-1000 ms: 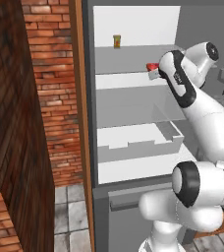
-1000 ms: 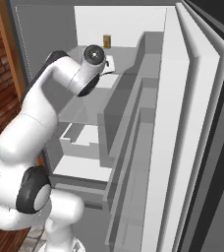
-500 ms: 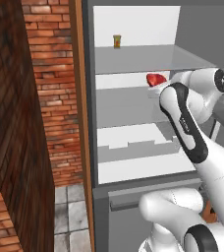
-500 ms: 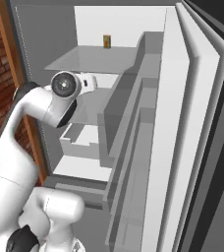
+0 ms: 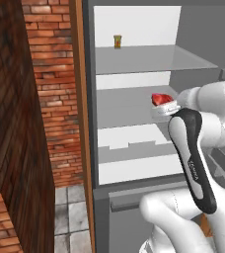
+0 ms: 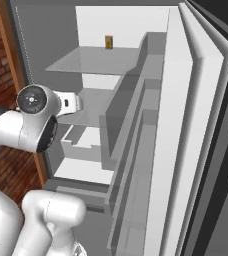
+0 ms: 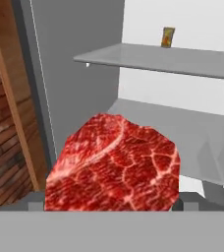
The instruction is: Take the steak from the fridge and place it on the digital scale on the counter by the fridge. Wait a few seconds for a reading, then move it to the plate on the dining counter.
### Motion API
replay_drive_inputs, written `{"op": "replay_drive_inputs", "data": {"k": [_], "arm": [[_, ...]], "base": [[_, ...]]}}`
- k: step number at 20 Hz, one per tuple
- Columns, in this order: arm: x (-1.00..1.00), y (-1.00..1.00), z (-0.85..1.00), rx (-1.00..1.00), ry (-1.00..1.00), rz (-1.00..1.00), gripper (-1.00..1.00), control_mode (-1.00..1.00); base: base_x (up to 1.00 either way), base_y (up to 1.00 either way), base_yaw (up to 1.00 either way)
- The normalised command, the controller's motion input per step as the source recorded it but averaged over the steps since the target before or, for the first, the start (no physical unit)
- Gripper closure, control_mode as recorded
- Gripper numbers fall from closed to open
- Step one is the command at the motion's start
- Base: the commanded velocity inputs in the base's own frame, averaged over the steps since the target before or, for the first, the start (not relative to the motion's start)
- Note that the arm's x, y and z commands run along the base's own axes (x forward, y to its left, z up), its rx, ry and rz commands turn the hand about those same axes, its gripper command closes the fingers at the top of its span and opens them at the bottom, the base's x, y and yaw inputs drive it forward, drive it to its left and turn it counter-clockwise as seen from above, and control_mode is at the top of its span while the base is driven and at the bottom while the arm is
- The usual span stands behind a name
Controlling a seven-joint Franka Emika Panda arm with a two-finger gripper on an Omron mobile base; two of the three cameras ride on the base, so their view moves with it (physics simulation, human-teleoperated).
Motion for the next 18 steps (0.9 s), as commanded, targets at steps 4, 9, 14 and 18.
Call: {"op": "replay_drive_inputs", "data": {"k": [4,9,14,18], "arm": [[-0.56,0.09,-0.26,0.0,0.25,-0.02,1.0,-1.0],[-0.31,0.0,-0.4,0.04,0.26,-0.01,1.0,-1.0],[-0.2,0.03,-0.34,0.06,0.18,-0.03,1.0,-1.0],[0.0,0.0,0.0,0.0,0.0,0.0,1.0,1.0]], "base": [[0.0,0.0,0.0],[0.0,0.0,0.0],[0.0,0.0,0.0],[-0.89,0.23,-0.02]]}}
